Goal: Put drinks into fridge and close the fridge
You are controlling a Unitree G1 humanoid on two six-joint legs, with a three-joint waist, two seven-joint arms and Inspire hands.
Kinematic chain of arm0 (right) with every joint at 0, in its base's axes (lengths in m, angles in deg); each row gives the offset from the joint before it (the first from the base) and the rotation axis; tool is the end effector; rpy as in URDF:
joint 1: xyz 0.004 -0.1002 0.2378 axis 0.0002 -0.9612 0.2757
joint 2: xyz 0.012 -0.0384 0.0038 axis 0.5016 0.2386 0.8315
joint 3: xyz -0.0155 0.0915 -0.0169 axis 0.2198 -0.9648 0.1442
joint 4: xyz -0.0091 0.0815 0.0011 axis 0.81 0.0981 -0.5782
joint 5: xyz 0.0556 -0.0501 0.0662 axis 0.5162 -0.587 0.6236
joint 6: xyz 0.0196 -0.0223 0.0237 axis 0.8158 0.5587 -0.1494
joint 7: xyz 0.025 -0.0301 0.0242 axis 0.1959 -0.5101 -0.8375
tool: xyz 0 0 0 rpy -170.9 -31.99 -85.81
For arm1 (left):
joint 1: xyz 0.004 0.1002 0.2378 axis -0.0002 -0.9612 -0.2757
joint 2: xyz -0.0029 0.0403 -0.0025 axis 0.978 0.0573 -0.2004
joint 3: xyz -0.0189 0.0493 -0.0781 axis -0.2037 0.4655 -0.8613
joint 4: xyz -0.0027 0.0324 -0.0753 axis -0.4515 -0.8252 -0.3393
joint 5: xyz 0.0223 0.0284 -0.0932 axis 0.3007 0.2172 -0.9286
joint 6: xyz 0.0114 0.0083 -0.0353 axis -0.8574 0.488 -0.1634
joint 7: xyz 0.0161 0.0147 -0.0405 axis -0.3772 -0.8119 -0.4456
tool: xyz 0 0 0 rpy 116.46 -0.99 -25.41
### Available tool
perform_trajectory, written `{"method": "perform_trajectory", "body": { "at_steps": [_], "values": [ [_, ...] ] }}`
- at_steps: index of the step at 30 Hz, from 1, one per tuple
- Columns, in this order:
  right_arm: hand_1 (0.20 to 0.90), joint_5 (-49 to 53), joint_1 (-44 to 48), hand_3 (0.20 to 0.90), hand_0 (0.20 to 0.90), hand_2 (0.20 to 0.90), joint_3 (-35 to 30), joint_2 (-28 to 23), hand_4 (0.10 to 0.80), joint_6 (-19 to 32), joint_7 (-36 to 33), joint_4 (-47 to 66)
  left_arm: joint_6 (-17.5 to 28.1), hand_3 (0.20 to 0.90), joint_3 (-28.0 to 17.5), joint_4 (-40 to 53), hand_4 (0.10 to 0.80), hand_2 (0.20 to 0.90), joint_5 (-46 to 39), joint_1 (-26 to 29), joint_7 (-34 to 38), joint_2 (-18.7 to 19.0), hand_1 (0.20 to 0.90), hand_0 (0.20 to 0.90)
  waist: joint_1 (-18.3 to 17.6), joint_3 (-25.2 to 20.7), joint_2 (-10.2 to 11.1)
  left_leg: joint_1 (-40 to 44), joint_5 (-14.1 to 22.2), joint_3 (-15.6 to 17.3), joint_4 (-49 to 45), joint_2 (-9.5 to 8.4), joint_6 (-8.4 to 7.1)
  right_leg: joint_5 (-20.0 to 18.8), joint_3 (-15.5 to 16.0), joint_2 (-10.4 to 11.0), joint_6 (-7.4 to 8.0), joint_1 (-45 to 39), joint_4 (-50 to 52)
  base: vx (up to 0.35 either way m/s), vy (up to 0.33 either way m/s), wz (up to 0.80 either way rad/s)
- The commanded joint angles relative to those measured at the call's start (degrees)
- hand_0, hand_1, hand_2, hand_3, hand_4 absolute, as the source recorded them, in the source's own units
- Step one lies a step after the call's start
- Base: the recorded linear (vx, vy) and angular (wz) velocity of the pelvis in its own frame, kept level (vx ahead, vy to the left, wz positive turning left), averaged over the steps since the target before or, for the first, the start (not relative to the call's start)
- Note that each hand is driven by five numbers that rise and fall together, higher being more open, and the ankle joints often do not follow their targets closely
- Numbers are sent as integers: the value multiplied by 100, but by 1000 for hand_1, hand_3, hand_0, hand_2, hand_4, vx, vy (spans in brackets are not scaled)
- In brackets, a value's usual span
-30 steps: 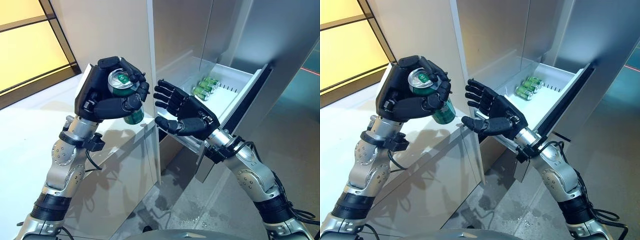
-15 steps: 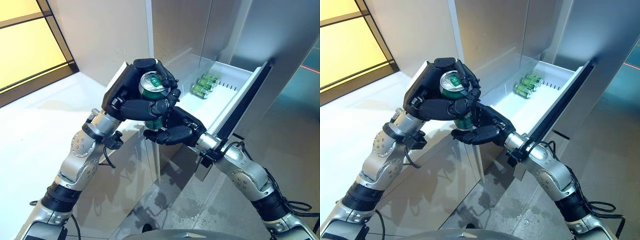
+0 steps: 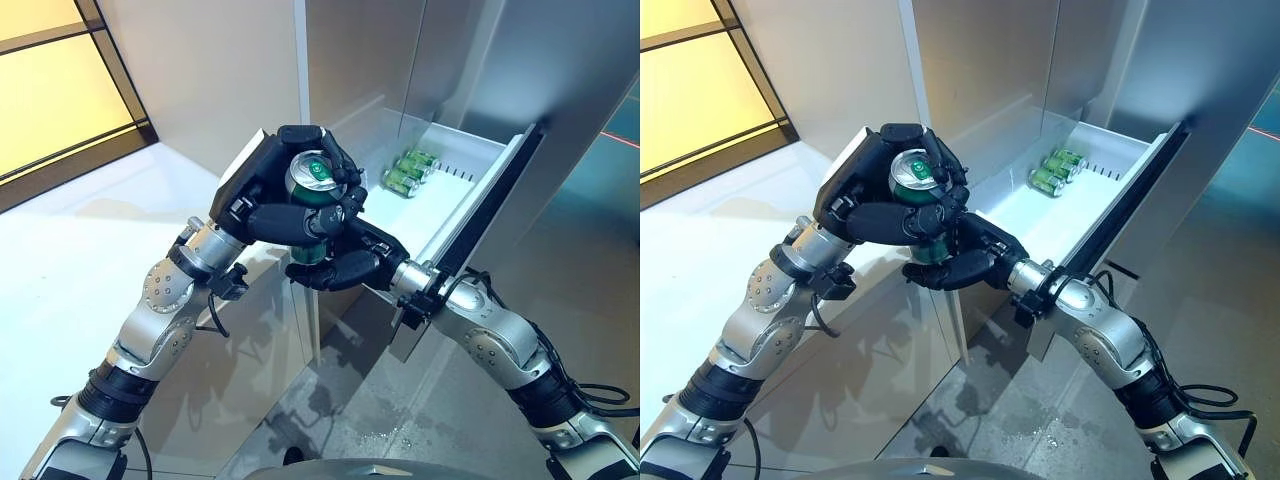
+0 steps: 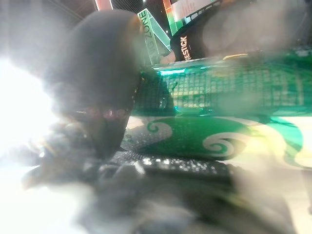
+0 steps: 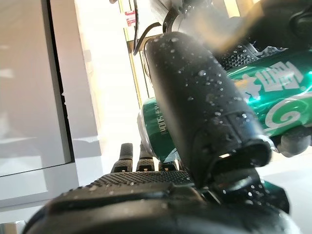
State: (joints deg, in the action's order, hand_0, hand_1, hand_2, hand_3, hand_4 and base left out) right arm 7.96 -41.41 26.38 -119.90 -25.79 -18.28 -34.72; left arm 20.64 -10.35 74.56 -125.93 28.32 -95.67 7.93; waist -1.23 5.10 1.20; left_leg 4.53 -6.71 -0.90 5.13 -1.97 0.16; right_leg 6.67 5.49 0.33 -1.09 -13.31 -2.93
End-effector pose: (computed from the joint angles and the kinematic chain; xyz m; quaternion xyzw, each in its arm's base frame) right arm 0.2265 -0.1300 0.1314 0.0535 0.0265 0.4100 0.9101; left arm 0.2216 0.1692 0.1728 -0.0023 -0.2901 -0.3490 0.8911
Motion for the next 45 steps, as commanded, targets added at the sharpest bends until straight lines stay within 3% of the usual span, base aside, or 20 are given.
{"method": "perform_trajectory", "body": {
  "at_steps": [1,12,23,26,27,45],
  "values": [
    [900,671,951,900,900,900,64,589,800,693,-114,356,357,200,56,342,100,300,-445,1122,46,-398,300,300,45,-502,56,454,794,430,-13,-42,148,-816,-133,89,369,499,-195,4,-4,-3],
    [900,2218,1017,900,900,900,248,1269,800,660,-995,-88,347,200,516,290,100,300,-699,1209,-75,-790,300,300,68,-521,62,448,788,453,-13,-37,173,-826,-117,89,368,508,-199,1,-1,-1],
    [900,2123,1048,900,900,900,506,1440,800,492,-1427,-293,387,200,688,393,100,300,-787,1379,-34,-856,300,300,50,-550,68,436,773,448,-13,-45,184,-832,-166,73,357,528,-195,0,0,0],
    [345,1826,1121,252,345,345,560,1385,152,412,-1485,-364,240,200,748,433,100,300,-760,1440,-55,-847,300,300,51,-545,72,434,773,380,-13,-72,200,-837,-212,61,350,535,-191,0,0,0],
    [300,1726,1153,200,300,300,578,1364,100,397,-1506,-390,187,200,775,440,100,300,-750,1452,-62,-833,300,300,53,-544,71,437,773,358,-13,-81,206,-838,-227,58,349,534,-190,0,0,0],
    [300,1123,1558,200,300,300,535,1089,100,559,-1538,-512,-276,200,1023,144,100,300,-739,1376,-370,-777,300,300,56,-539,62,449,771,365,-13,-104,248,-846,-276,55,341,537,-165,0,0,0]
  ]
}}
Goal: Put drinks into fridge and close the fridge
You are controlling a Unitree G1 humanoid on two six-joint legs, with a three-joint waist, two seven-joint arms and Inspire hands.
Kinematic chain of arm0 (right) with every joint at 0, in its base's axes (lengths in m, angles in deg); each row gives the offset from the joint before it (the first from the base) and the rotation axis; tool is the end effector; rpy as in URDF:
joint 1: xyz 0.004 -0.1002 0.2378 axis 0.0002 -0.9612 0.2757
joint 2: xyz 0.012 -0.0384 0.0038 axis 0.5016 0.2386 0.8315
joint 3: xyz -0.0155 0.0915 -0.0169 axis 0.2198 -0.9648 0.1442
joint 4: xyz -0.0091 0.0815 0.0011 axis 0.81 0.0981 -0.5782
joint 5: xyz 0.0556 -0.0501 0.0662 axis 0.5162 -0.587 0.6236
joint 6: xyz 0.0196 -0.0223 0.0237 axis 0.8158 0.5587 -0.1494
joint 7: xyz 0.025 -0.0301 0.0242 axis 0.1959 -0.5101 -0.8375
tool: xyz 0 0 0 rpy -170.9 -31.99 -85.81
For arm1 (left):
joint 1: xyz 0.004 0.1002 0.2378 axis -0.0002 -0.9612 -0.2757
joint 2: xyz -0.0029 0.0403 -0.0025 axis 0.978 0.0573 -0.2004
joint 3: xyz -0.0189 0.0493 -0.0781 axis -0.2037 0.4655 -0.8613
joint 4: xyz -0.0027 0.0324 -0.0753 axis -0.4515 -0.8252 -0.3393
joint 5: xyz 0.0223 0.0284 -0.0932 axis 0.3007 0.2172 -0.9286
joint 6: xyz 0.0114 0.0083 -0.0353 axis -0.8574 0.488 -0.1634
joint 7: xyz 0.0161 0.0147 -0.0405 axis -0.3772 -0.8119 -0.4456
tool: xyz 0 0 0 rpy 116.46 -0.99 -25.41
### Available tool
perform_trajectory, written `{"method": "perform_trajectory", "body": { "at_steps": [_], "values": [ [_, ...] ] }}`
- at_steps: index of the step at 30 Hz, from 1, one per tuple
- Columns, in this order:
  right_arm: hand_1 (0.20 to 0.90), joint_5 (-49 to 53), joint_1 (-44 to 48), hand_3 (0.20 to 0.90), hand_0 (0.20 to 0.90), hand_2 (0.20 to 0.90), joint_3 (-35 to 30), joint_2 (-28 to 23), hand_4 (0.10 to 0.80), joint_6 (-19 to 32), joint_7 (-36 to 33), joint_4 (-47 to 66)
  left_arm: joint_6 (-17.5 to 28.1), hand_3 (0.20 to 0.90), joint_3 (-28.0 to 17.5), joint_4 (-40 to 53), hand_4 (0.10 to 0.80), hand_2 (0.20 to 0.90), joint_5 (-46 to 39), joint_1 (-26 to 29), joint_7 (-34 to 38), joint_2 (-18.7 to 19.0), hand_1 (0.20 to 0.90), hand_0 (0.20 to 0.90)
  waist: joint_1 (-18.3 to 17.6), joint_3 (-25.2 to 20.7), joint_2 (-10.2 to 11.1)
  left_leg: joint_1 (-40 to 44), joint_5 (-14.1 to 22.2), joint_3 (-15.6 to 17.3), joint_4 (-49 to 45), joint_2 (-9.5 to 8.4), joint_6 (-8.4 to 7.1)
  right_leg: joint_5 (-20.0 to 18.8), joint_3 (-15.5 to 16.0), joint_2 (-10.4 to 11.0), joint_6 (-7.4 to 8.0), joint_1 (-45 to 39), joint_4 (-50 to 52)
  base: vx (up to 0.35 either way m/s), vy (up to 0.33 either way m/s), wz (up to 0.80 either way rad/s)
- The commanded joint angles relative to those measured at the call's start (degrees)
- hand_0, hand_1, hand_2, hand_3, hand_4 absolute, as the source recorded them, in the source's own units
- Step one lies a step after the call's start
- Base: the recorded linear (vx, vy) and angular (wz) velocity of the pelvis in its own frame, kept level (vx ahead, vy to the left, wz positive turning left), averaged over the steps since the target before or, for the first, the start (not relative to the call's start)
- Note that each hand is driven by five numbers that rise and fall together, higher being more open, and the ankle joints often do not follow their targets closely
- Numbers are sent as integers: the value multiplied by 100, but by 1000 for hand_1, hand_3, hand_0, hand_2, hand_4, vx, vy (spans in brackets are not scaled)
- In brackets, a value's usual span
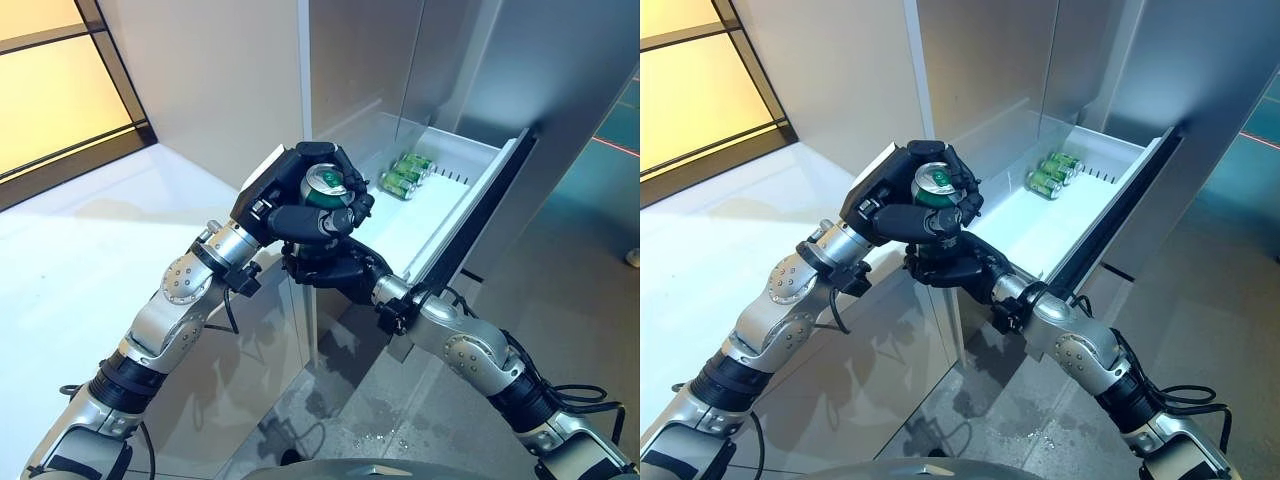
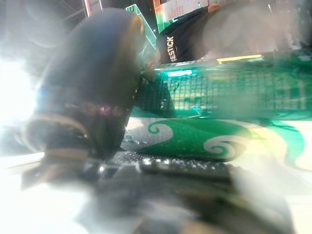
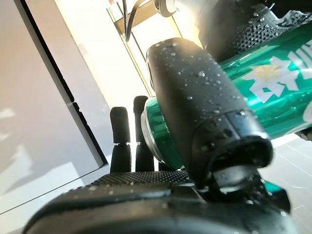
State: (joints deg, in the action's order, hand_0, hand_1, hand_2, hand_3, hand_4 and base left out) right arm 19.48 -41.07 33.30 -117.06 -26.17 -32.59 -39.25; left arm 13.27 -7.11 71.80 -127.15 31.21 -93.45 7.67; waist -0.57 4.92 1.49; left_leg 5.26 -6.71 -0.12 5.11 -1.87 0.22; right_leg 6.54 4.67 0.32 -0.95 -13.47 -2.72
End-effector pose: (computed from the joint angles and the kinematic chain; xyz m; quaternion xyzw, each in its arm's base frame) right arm 0.2209 -0.1078 0.1080 0.1456 0.1276 0.3440 0.9188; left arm 0.2317 0.1604 0.1652 -0.0081 -0.2140 -0.3519 0.9112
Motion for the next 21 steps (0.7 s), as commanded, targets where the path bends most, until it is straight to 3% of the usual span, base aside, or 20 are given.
{"method": "perform_trajectory", "body": {
  "at_steps": [1,2,3,4,5,13,17,21],
  "values": [
    [300,-32,1520,200,300,300,-165,803,100,596,-120,-55,454,200,711,402,100,300,-600,1066,-609,-773,300,300,-14,-519,31,380,771,293,-11,-112,241,-835,-192,55,328,552,-183,0,0,0],
    [300,-24,1514,200,300,300,-177,801,100,589,-140,-42,432,200,716,404,100,300,-582,1050,-608,-787,300,300,-17,-515,30,384,771,300,-11,-109,241,-835,-191,55,328,550,-181,0,0,0],
    [300,-53,1504,200,300,300,-188,812,100,605,-173,-43,413,757,731,413,657,778,-531,1045,-549,-792,778,778,-21,-509,26,384,768,301,-11,-108,242,-835,-193,51,325,548,-181,0,0,0],
    [300,-53,1504,200,300,300,-189,812,100,603,-174,-44,413,757,732,412,657,778,-528,1044,-546,-792,778,778,-22,-509,25,384,768,301,-11,-108,242,-835,-193,51,324,548,-181,0,0,0],
    [300,-63,1498,200,300,300,-212,803,100,631,-200,-45,472,900,732,389,800,900,-499,1033,-524,-799,900,900,-27,-496,25,391,771,306,-11,-103,242,-831,-188,53,322,543,-179,0,0,0],
    [300,-180,1504,200,300,300,-399,770,100,775,-334,-113,1194,900,480,390,800,900,-119,992,277,-785,900,900,-4,-495,48,401,776,277,-11,-97,225,-819,-163,47,312,515,-189,0,0,0],
    [300,-286,1501,200,300,300,-674,685,100,828,-401,-163,1578,900,15,394,800,900,713,943,1478,-645,900,900,46,-497,81,401,773,211,-11,-102,209,-802,-127,50,306,499,-185,0,0,0],
    [300,-239,1450,200,300,300,-1030,556,100,815,-519,-209,1752,900,-611,359,800,900,534,772,1837,-521,900,900,106,-511,110,357,717,146,-11,-103,194,-801,-68,64,283,535,-146,-17,-9,4]
  ]
}}
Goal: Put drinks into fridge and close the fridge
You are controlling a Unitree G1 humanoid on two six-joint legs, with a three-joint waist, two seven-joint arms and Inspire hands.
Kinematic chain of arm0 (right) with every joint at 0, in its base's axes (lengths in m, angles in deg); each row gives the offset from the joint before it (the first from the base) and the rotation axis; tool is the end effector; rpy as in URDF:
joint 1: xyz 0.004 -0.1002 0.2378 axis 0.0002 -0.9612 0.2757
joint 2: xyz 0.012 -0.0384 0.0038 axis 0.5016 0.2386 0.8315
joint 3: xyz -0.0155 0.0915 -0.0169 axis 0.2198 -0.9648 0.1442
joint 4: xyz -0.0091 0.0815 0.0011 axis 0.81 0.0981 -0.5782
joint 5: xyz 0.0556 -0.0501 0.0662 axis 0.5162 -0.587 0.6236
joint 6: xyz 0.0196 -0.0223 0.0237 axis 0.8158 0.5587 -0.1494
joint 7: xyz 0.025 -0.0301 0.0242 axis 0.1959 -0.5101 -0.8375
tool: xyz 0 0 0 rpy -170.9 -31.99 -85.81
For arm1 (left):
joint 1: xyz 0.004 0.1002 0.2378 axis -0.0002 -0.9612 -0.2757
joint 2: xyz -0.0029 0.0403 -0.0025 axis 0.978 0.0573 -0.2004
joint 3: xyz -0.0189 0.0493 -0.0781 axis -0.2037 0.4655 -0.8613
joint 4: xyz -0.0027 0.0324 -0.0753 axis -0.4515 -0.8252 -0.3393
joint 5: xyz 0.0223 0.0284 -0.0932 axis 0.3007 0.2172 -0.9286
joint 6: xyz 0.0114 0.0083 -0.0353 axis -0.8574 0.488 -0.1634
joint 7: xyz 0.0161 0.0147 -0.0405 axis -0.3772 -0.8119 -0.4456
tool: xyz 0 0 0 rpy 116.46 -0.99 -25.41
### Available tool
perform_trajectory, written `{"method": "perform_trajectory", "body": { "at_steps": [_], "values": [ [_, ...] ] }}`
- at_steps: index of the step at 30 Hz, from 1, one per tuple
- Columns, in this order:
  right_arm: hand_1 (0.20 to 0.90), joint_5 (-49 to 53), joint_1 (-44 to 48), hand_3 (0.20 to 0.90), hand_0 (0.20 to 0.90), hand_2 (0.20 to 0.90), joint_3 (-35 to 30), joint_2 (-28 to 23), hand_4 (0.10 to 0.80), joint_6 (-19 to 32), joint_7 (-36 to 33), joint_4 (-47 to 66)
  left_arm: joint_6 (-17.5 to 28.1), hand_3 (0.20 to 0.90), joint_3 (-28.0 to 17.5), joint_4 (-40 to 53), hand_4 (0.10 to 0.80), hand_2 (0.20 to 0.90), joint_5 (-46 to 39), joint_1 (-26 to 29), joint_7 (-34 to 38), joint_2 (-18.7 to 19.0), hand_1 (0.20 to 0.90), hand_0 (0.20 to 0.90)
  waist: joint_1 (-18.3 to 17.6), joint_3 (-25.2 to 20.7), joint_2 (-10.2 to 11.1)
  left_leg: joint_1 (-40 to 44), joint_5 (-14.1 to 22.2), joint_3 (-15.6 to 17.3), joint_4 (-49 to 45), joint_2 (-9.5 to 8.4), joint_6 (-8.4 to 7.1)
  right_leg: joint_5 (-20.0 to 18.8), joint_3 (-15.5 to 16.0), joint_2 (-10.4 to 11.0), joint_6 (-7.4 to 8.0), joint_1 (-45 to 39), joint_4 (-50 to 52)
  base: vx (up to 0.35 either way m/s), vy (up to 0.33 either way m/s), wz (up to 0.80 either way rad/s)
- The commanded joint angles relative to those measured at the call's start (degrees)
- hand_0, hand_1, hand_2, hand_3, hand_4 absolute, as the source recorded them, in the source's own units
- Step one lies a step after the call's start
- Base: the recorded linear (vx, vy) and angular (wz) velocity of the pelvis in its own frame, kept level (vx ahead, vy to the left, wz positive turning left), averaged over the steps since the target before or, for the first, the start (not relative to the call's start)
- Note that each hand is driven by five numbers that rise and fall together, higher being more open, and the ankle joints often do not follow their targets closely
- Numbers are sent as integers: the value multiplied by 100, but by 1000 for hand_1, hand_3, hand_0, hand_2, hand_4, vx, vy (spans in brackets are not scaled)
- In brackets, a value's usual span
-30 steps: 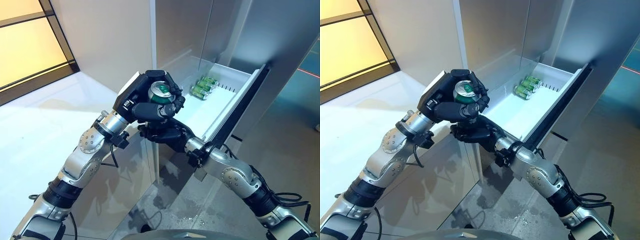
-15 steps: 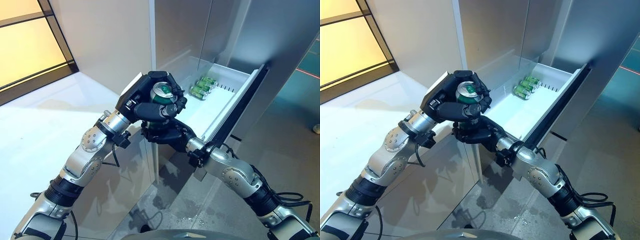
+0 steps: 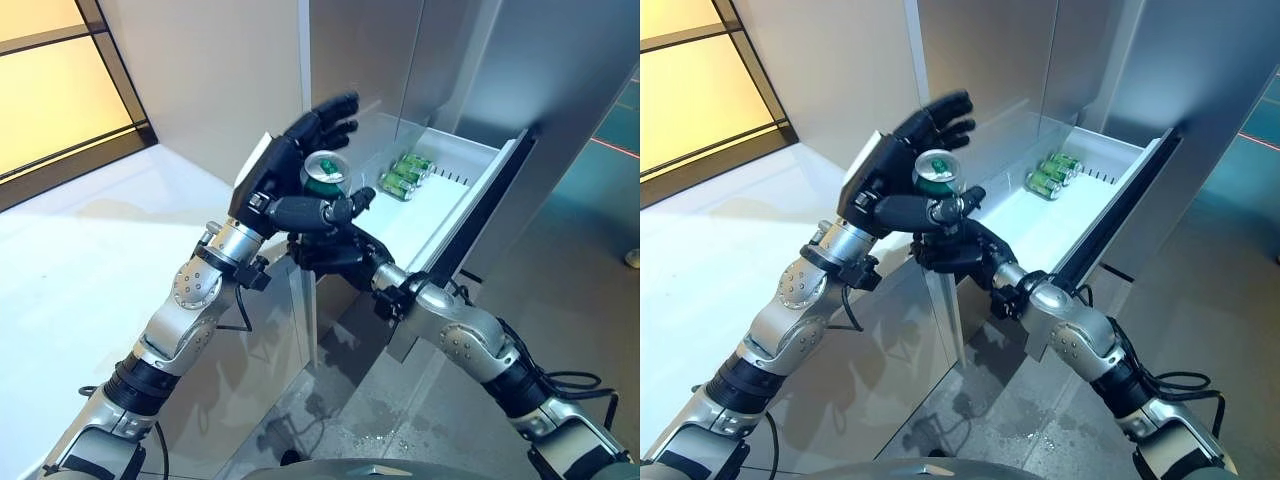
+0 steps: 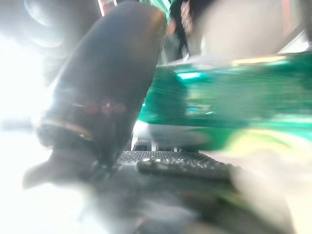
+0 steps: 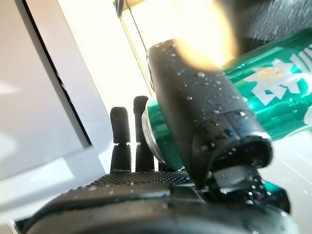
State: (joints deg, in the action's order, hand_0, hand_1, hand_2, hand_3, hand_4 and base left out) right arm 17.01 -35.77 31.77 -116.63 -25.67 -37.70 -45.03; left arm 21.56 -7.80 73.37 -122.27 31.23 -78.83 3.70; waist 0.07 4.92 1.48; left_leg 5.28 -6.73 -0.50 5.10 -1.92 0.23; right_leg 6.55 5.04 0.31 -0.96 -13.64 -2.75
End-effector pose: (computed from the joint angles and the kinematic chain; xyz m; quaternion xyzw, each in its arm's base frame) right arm 0.2422 -0.1126 0.1166 0.1107 0.1097 0.2738 0.9491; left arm 0.2259 0.1515 0.1736 -0.0493 -0.3078 -0.2314 0.9216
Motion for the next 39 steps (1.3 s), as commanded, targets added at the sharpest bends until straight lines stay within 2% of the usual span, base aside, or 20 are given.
{"method": "perform_trajectory", "body": {
  "at_steps": [1,9,15,18,20,23,29,34,39],
  "values": [
    [300,-49,899,200,300,300,-969,498,100,770,-44,348,922,900,-672,250,800,900,83,723,418,-111,900,900,58,-508,111,353,714,158,-11,-100,189,-790,-83,68,276,549,-131,1,-3,5],
    [300,-763,945,200,300,300,-1399,490,100,992,-350,-38,842,900,-1034,269,800,900,254,782,858,-89,900,900,96,-487,109,376,736,68,-11,-103,178,-727,28,80,253,502,-100,8,4,3],
    [300,-1511,986,200,300,300,-1741,394,100,1335,-781,-379,339,900,-1060,180,800,900,-188,660,489,-138,900,900,144,-442,101,411,757,16,-14,-92,165,-694,104,91,256,455,-79,17,3,4],
    [300,-2000,1060,200,300,300,-1917,246,100,1505,-1030,-610,-88,900,-987,96,800,900,-665,523,33,-206,900,900,192,-400,92,428,762,0,-23,-83,158,-687,165,99,261,430,-64,27,-4,9],
    [300,-2228,1192,200,300,300,-2034,35,100,1538,-1136,-830,-433,900,-892,49,800,900,-1213,379,-484,-295,900,900,239,-374,85,436,765,-15,-34,-78,152,-682,214,105,262,411,-56,38,0,8],
    [300,-2346,1450,200,300,300,-2162,-333,100,1552,-1260,-1256,-1364,900,-722,42,800,900,-2174,72,-1420,-473,900,900,330,-313,72,435,762,-58,-44,-67,135,-664,294,110,253,393,-20,41,8,16],
    [300,-2504,1984,200,300,300,-2146,-1239,100,1572,-1121,-2346,-2422,900,-265,-276,800,900,-2770,-616,-2400,-499,900,900,523,-215,55,464,778,-144,-17,-45,85,-602,493,138,256,305,-8,38,18,16],
    [300,-2468,2564,200,300,300,-1781,-1834,100,1562,-836,-3633,-2762,900,273,-630,800,900,-2652,-1172,-2643,-341,900,900,709,-153,33,420,705,-253,-16,-47,50,-565,704,175,264,280,35,13,6,22],
    [300,-2671,2972,200,300,300,-1390,-2062,100,1455,-615,-4587,-2923,900,815,-1148,800,900,-2158,-1550,-2683,-158,900,900,846,-82,-7,373,646,-359,-36,-64,25,-552,844,192,256,272,61,33,-10,23]
  ]
}}
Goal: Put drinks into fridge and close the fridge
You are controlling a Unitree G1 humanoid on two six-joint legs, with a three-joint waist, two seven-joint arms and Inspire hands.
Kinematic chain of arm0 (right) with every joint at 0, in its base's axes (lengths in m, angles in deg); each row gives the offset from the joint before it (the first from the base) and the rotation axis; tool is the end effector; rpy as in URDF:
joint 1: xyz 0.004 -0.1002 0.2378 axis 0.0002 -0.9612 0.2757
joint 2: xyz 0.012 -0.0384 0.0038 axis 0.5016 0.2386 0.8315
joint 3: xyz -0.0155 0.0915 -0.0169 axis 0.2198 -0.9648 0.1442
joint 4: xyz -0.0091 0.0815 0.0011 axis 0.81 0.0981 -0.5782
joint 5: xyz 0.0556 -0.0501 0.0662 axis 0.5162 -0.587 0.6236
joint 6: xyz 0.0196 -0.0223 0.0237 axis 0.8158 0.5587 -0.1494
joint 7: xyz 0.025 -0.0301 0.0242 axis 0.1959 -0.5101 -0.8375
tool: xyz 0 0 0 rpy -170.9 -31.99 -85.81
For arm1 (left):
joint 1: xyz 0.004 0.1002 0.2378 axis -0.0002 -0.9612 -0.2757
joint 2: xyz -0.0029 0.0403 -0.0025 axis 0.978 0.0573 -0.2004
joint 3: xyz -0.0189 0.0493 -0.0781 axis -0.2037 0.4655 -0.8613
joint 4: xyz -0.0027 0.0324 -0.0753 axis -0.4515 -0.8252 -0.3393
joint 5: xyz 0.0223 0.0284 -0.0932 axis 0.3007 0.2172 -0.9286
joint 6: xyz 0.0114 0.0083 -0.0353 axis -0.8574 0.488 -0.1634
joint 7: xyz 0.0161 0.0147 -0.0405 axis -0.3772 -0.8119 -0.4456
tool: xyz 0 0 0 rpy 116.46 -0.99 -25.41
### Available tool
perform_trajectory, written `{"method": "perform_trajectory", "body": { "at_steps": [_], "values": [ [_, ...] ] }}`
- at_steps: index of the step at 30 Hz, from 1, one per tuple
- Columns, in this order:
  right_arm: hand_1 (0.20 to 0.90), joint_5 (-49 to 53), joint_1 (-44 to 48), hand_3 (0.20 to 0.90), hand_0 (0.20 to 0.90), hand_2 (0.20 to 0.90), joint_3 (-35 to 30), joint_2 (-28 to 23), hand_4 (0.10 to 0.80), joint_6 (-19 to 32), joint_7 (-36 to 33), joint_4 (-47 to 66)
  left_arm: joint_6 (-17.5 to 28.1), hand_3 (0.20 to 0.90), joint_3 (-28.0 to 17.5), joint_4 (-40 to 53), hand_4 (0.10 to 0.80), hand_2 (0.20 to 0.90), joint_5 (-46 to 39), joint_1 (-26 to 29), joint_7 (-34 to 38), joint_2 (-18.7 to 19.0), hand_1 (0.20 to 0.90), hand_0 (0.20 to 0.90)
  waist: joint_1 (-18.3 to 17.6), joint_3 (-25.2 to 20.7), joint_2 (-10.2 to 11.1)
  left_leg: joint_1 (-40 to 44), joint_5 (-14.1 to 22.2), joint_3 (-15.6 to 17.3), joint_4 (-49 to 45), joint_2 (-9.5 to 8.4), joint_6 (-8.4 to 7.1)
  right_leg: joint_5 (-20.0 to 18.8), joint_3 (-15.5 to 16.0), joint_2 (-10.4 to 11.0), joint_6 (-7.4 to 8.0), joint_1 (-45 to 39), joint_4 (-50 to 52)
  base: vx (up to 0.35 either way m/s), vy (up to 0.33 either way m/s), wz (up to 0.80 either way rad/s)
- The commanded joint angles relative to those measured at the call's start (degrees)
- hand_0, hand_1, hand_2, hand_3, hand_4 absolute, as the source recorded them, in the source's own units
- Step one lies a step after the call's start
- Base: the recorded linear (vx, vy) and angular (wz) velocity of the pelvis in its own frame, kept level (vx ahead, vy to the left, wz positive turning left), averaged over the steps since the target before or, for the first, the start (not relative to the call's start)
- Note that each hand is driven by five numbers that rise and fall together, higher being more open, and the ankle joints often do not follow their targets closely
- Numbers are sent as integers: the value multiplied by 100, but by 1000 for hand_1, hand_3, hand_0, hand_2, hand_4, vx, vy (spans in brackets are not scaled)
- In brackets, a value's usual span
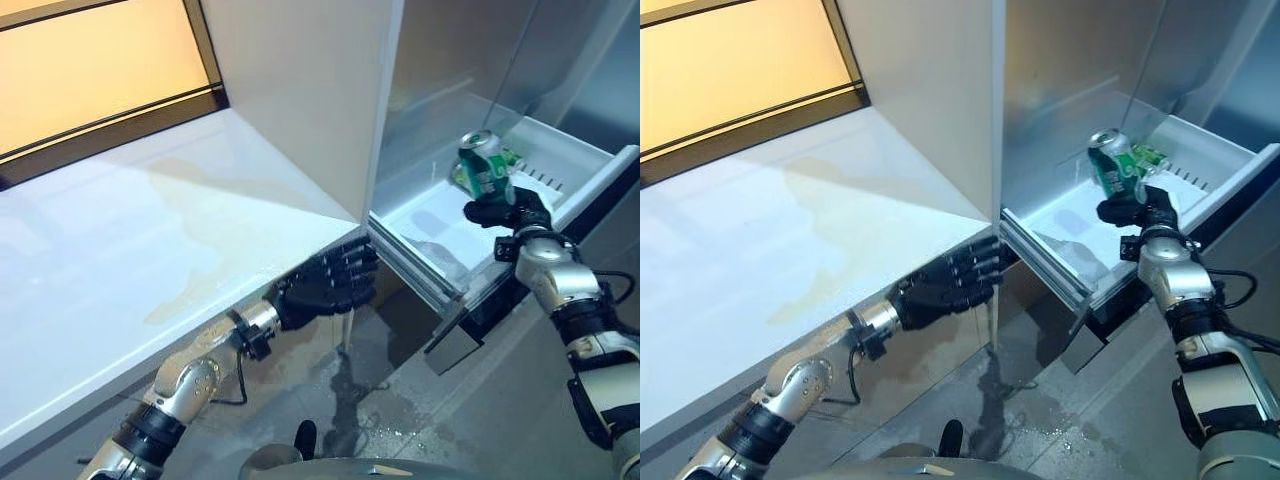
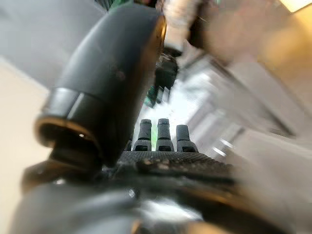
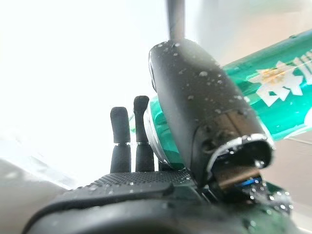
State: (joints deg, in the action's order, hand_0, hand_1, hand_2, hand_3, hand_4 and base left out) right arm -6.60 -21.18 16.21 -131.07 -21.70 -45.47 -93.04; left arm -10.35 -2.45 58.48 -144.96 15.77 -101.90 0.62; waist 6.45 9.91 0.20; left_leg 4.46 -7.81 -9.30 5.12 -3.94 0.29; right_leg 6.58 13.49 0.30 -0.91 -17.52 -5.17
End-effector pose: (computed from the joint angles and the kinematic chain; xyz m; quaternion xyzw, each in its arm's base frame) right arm 0.2984 -0.2886 0.1281 -0.1336 0.1405 -0.2260 0.9546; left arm 0.1963 0.1589 0.0445 -0.2504 0.1971 -0.3686 0.8733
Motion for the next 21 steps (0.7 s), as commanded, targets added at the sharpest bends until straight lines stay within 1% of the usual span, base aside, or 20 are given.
{"method": "perform_trajectory", "body": {
  "at_steps": [1,4,5,6,8,9,10,11,12,13,16,18,21],
  "values": [
    [300,-348,1586,200,300,300,231,-643,100,1043,215,42,319,900,361,218,800,900,337,-69,-421,192,900,900,235,-559,108,439,741,502,-42,138,15,-556,28,198,251,664,307,21,-13,24],
    [300,-714,1837,200,300,300,431,-722,100,790,485,-447,491,900,607,-390,800,900,793,-172,-358,296,900,900,289,-483,65,364,695,447,-57,133,-8,-560,76,206,252,716,326,8,-15,14],
    [300,-817,1916,200,300,300,496,-742,100,725,588,-627,621,900,670,-638,800,900,989,-200,-279,314,900,900,310,-446,51,327,673,430,-62,136,-15,-564,88,211,253,746,336,-8,-22,22],
    [300,-949,1995,200,300,300,560,-751,100,630,689,-791,705,900,734,-907,800,900,1080,-200,-222,303,900,900,324,-410,38,286,653,412,-68,135,-21,-565,92,212,251,781,346,-28,-38,21],
    [300,-1207,2213,200,300,300,695,-760,100,524,920,-1290,1145,900,834,-1855,800,900,1526,-174,-19,195,900,900,368,-283,30,137,603,376,-87,142,-30,-580,92,210,241,921,373,-67,-50,12],
    [300,-1282,2265,200,300,300,725,-753,100,480,960,-1356,1169,900,838,-2004,800,900,1565,-151,76,151,900,900,372,-263,22,97,591,367,-91,142,-31,-584,85,207,237,960,380,-94,-47,11],
    [300,-1397,2320,200,300,300,779,-748,100,391,1058,-1492,1365,900,823,-2421,800,900,1772,-111,242,49,900,900,383,-199,29,22,575,354,-98,142,-27,-597,75,206,232,1033,382,-71,-37,11],
    [300,-1457,2351,200,300,300,803,-747,100,389,1081,-1558,1449,900,799,-2593,800,900,1881,-85,281,3,900,900,389,-173,32,-8,568,344,-100,139,-26,-601,72,205,230,1065,387,-119,-58,13],
    [300,-1603,2413,200,300,300,892,-735,100,272,1185,-1669,1616,900,744,-3040,800,900,2124,-15,455,-105,900,900,393,-53,36,-107,537,321,-105,140,-24,-621,57,200,222,1159,394,-118,-53,15],
    [300,-1668,2443,200,300,300,941,-735,100,174,1251,-1696,1722,900,693,-3262,800,900,2226,14,568,-165,900,900,387,14,39,-160,520,320,-105,144,-22,-634,40,197,216,1216,399,-117,-49,15],
    [300,-1778,2473,200,300,300,1049,-749,100,23,1396,-1794,1833,900,562,-3658,800,900,2392,60,762,-284,900,900,378,144,46,-256,491,317,-100,149,-17,-661,13,190,211,1320,400,-77,-25,5],
    [300,-1950,2466,200,300,300,1120,-790,100,-145,1546,-1874,2020,900,382,-4014,800,900,2485,44,883,-391,900,900,369,270,40,-352,463,317,-87,158,-12,-688,-16,182,205,1424,394,-92,-12,0],
    [300,-2195,2511,200,300,300,1239,-840,100,-326,1801,-2064,2182,900,224,-4301,800,900,2595,41,955,-489,900,900,369,404,26,-469,437,310,-78,158,-9,-707,-52,178,194,1558,403,-90,5,-1]
  ]
}}
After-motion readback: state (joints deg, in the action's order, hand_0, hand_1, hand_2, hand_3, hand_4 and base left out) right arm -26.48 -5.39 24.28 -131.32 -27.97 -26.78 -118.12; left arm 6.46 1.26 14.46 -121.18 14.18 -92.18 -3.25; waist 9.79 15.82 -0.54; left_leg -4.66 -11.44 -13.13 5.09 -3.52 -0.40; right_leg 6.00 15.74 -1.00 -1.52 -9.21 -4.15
